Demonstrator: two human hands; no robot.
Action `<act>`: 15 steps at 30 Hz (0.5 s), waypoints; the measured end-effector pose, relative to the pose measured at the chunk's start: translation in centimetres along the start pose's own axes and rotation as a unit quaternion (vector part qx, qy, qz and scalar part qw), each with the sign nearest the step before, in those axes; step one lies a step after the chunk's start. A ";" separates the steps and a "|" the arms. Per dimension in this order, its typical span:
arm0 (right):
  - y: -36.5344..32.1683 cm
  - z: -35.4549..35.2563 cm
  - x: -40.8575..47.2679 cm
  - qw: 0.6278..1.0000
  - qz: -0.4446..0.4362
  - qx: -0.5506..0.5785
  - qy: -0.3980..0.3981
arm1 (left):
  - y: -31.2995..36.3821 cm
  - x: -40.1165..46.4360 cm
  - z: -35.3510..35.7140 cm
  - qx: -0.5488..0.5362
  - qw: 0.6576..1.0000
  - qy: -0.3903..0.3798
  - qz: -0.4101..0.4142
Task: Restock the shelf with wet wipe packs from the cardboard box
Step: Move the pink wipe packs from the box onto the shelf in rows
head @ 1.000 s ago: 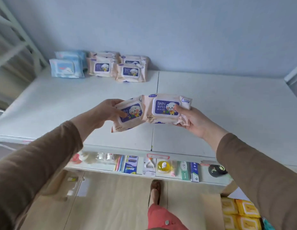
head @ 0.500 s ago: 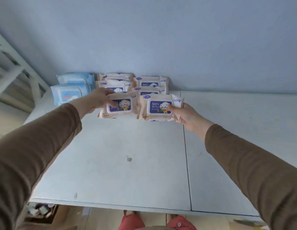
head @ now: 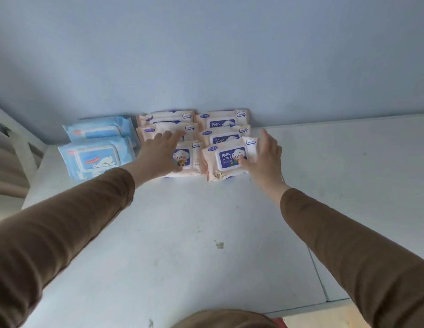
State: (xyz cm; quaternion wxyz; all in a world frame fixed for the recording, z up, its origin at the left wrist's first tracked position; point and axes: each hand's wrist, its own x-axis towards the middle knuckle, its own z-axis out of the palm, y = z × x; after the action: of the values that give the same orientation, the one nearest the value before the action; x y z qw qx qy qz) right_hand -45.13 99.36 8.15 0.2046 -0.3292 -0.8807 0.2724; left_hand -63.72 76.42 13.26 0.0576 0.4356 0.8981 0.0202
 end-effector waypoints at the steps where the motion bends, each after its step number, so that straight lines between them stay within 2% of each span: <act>1: 0.0 0.0 -0.4 0.995 -0.062 -0.080 0.004 | -0.1 -0.3 0.4 0.015 1.000 0.005 0.011; 3: -0.4 -0.1 -1.1 0.976 -0.146 -0.157 -0.030 | -0.4 -0.4 1.0 0.040 0.999 0.002 0.026; 5: -0.6 0.1 -1.6 0.968 -0.168 -0.173 -0.065 | -0.6 -0.5 0.9 0.052 0.998 0.005 0.029; 8: -0.7 0.7 -1.6 0.964 -0.169 -0.193 -0.070 | -1.0 -0.6 1.0 0.052 0.998 0.024 0.029; 15: -2.6 3.3 -0.2 0.976 -0.090 -0.196 -0.042 | -0.7 0.0 1.4 0.061 0.995 0.080 -0.013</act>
State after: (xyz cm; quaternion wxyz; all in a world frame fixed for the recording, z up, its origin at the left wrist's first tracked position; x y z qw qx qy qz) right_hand -47.97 96.43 7.16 0.1231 -0.2703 -0.9508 0.0885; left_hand -64.11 75.92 11.76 -0.0408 0.4235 0.9050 -0.0001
